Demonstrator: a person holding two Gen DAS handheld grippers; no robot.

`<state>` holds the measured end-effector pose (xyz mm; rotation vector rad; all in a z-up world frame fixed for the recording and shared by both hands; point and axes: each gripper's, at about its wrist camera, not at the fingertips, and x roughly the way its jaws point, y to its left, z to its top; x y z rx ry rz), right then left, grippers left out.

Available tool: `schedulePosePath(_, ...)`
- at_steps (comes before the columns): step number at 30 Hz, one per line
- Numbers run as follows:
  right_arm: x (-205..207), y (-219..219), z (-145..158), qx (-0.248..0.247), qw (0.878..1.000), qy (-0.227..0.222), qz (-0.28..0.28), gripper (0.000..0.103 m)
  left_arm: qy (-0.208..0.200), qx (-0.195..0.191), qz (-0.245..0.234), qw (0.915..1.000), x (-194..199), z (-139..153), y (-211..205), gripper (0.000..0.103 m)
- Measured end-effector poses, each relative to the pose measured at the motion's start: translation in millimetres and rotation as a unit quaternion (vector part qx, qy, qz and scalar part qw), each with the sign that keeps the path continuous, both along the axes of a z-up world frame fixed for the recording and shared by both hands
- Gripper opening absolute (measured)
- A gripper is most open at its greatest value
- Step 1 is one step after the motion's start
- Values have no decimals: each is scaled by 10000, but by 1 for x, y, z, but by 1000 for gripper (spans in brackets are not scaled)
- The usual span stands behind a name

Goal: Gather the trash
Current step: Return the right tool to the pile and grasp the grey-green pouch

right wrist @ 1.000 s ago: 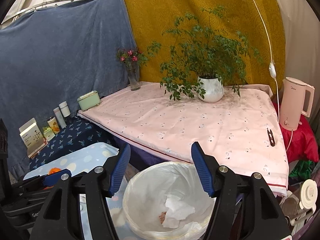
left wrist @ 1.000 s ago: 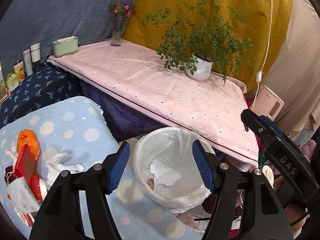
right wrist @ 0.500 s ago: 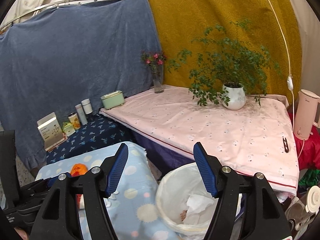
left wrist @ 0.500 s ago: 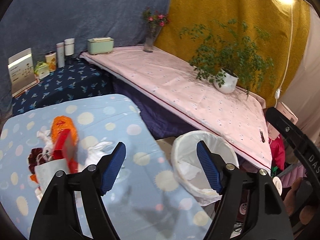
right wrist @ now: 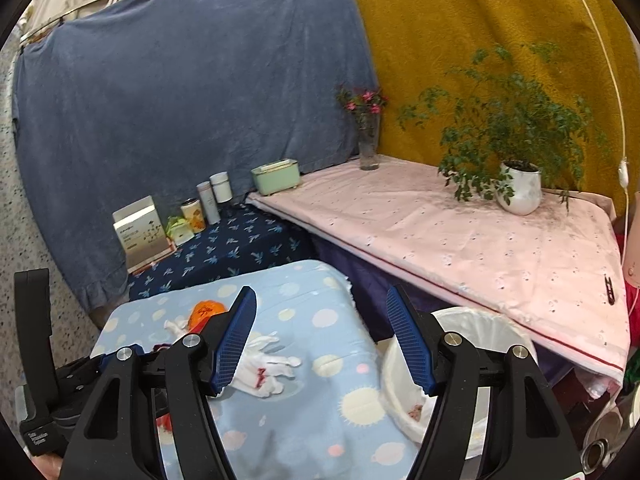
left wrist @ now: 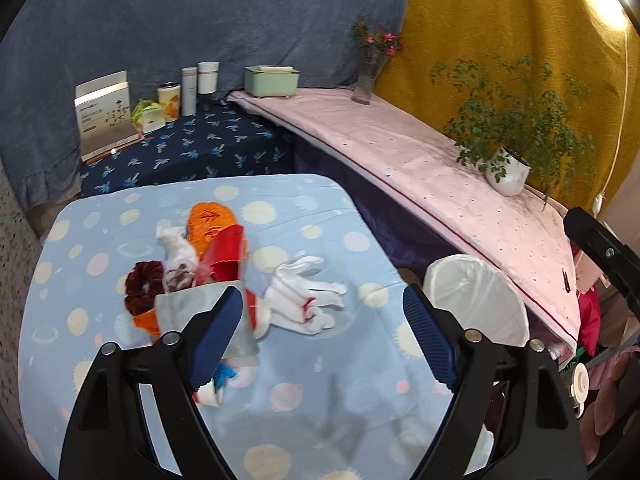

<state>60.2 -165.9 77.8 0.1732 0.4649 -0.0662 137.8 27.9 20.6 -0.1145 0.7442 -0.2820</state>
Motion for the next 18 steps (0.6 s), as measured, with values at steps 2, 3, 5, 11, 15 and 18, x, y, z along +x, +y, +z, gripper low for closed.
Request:
schedulePosePath(2, 3, 11, -5, -4, 9999, 68, 111, 65, 28, 25, 97, 9999, -1, -4, 11, 79)
schedulePosePath(3, 4, 17, -7, -13, 9998, 99, 158, 65, 48, 43, 150, 9999, -1, -6, 16, 80)
schedulePosePath(5, 8, 29, -13, -29, 9995, 178, 274, 65, 82, 66, 253, 9996, -1, -10, 26, 82)
schedulePosePath(11, 19, 62, -29, -57, 9975, 382, 588, 65, 273, 120, 504, 9983, 0, -28, 58, 88)
schedulePosePath(15, 28, 82, -44, -60, 9953, 559, 789, 65, 441, 152, 696, 9965, 0, -46, 81, 91)
schedulePosePath(18, 35, 100, -58, -44, 9927, 736, 956, 65, 657, 171, 818, 9943, 0, -64, 98, 91)
